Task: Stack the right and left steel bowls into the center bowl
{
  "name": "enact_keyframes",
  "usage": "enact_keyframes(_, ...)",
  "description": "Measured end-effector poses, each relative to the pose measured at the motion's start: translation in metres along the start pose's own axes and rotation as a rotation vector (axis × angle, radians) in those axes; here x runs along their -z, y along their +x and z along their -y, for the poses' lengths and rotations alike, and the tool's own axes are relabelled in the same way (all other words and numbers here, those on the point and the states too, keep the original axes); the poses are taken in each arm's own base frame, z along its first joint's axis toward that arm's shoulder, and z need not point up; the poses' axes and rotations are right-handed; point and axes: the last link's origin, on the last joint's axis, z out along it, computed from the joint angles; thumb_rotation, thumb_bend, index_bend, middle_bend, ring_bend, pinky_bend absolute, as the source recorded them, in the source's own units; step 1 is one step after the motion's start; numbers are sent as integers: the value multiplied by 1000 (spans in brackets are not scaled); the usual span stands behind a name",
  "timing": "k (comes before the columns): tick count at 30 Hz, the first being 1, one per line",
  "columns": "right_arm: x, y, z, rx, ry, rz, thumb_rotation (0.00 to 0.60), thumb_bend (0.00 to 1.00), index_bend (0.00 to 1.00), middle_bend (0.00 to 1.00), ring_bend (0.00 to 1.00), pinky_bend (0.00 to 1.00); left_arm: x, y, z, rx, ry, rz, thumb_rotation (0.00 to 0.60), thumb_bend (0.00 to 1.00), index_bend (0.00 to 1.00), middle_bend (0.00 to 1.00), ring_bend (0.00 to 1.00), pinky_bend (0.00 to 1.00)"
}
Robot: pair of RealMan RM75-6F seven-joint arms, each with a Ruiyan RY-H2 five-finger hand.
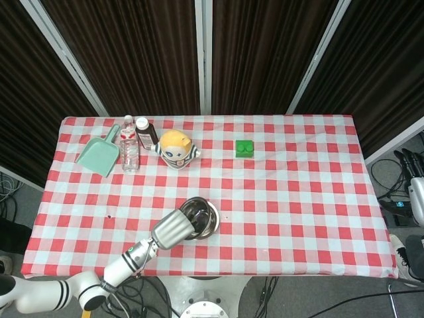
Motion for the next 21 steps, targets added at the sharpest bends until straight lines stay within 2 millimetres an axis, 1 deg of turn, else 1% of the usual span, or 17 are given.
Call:
enact_keyframes(9,-2,-1,-6,-4,-14,3,600,66,10,41,0,0,-5,-19,7,-79,-21,13,600,377,695,705,942,952)
enact_keyframes(14,-5,0,-7,-5,-19,3,600,66,10,41,0,0,-9,-24,5,-86,-33,-2,600,366,681,696,939,952)
enact_keyframes(17,-6,0,-7,-6,-19,4,600,66,10,40,0,0,-10,-24,5,-88,-45,-16,600,310,611,653,935,952)
enact_keyframes(21,-7,0,-6,-9,-24,4,600,66,10,39,0,0,-12,-21,6,-62,-58,-36,600,226,497,556,927,950)
